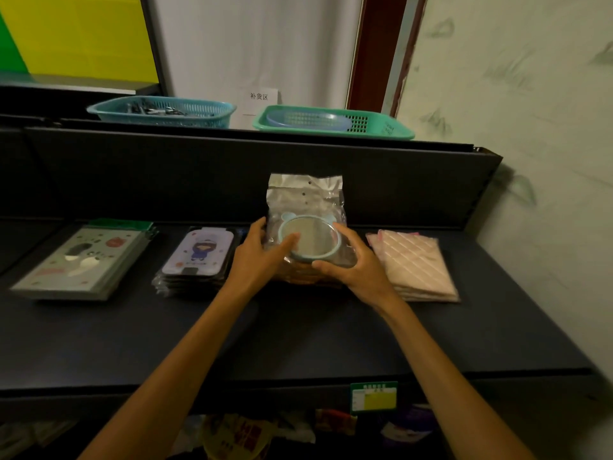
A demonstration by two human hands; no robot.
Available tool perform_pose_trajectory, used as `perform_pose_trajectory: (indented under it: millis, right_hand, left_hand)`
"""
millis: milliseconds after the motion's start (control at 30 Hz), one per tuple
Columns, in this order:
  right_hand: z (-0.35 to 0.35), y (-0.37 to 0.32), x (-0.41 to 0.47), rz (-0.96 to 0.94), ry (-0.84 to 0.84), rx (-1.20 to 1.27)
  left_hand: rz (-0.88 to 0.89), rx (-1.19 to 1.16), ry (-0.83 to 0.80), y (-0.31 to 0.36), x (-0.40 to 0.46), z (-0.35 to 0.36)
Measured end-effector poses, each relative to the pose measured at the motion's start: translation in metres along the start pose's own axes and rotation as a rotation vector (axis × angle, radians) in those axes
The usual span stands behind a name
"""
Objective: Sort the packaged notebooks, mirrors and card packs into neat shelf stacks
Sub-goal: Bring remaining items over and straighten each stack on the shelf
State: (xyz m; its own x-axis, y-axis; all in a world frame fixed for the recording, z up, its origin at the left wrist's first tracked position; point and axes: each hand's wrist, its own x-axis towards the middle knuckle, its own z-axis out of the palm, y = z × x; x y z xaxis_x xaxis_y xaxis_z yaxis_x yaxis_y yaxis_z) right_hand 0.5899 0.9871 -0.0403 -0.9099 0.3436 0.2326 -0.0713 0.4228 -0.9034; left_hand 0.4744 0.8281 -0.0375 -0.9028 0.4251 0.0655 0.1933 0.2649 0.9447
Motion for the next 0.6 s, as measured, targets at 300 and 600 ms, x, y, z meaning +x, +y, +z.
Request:
perform_pose_trajectory:
  millis: [300, 600]
  right_hand:
    - [0.012, 0.000, 0.006, -0.004, 0.070, -0.024]
    - [-0.002, 0.007, 0.003, 0.048, 0.072, 0.011]
  left_hand:
    - [0.115, -0.081, -0.062, -0.010, -0.014, 0.006]
    - [0.110, -0.013, -0.117, -0.014, -0.011, -0.002]
